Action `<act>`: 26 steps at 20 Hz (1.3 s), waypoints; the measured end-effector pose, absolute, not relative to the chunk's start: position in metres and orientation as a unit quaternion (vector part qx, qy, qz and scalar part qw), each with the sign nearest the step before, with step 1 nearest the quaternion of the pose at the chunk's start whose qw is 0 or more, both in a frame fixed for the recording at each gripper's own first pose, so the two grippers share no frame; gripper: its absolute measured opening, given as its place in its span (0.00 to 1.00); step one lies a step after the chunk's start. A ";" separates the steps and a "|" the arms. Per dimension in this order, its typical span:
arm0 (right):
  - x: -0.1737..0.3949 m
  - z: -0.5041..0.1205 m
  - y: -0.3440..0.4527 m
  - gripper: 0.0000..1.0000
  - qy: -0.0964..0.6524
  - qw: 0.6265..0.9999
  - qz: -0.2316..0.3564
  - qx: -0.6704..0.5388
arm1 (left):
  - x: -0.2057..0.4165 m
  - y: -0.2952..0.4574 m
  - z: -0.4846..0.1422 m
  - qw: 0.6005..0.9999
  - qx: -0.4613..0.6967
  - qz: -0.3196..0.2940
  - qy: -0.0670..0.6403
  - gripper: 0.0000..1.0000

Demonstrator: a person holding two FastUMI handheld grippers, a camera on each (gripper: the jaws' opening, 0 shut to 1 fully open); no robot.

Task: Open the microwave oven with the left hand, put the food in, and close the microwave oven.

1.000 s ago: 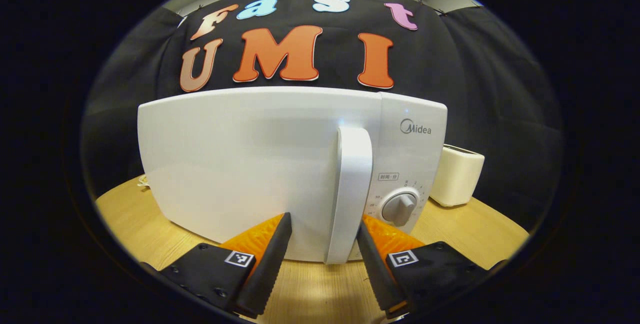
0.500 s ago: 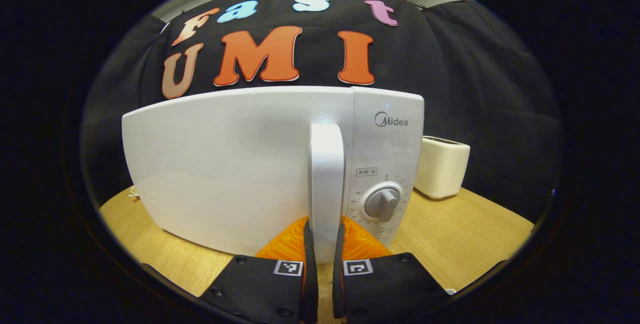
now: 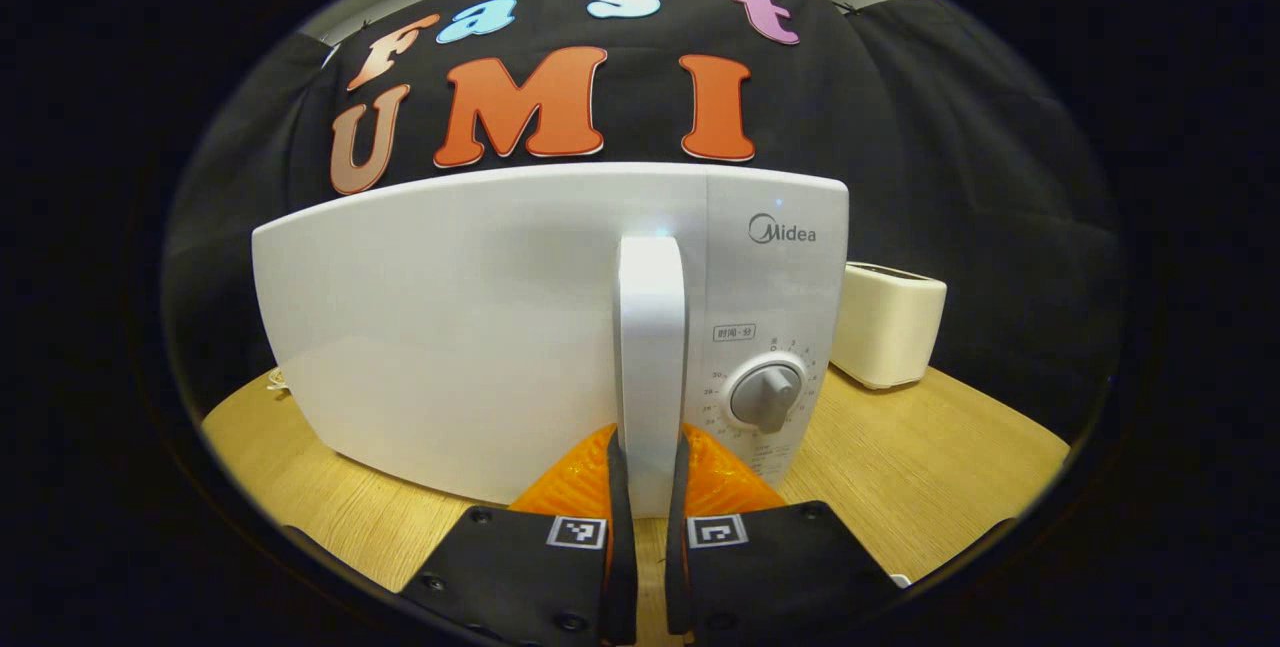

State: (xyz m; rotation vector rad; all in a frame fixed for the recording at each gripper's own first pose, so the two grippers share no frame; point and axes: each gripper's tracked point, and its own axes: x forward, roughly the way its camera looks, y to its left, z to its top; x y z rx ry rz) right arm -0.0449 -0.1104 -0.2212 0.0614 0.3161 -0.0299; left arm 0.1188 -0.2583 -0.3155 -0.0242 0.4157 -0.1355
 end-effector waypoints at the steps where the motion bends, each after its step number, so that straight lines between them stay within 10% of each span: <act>1: -0.045 -0.222 -0.110 0.95 0.157 0.987 -0.015 0.031 | 0.110 -0.255 -0.310 0.979 -0.003 -0.071 0.190 0.16; 26: -0.077 -0.225 -0.031 0.95 0.184 0.982 0.022 0.024 | -0.081 -0.065 -0.273 0.987 0.016 -0.057 0.149 0.14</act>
